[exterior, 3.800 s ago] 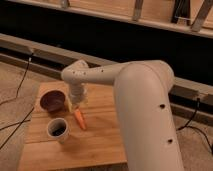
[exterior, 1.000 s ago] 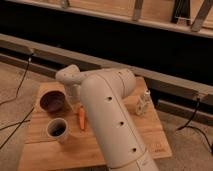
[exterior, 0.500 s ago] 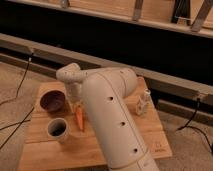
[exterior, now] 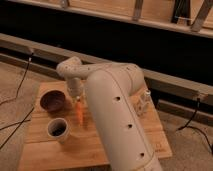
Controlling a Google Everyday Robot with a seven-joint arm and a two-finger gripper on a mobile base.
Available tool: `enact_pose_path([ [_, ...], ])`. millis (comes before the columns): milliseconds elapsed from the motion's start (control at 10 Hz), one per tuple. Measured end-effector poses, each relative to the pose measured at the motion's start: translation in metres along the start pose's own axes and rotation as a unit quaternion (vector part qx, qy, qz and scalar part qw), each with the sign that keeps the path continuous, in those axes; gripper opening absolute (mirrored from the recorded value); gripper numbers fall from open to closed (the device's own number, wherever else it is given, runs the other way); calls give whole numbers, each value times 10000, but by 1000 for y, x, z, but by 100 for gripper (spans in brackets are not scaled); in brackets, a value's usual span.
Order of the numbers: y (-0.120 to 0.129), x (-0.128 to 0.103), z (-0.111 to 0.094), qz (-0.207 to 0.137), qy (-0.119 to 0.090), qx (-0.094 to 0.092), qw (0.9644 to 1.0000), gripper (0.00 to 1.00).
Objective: Place the pepper in the ceramic cup
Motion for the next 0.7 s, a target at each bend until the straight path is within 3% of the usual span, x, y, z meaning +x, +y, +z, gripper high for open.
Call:
enact_pose_path([
  [300, -6, -3, -50, -54, -604, 236, 9979, 0],
  [700, 9, 2, -114, -248, -1372, 432, 9893, 0],
])
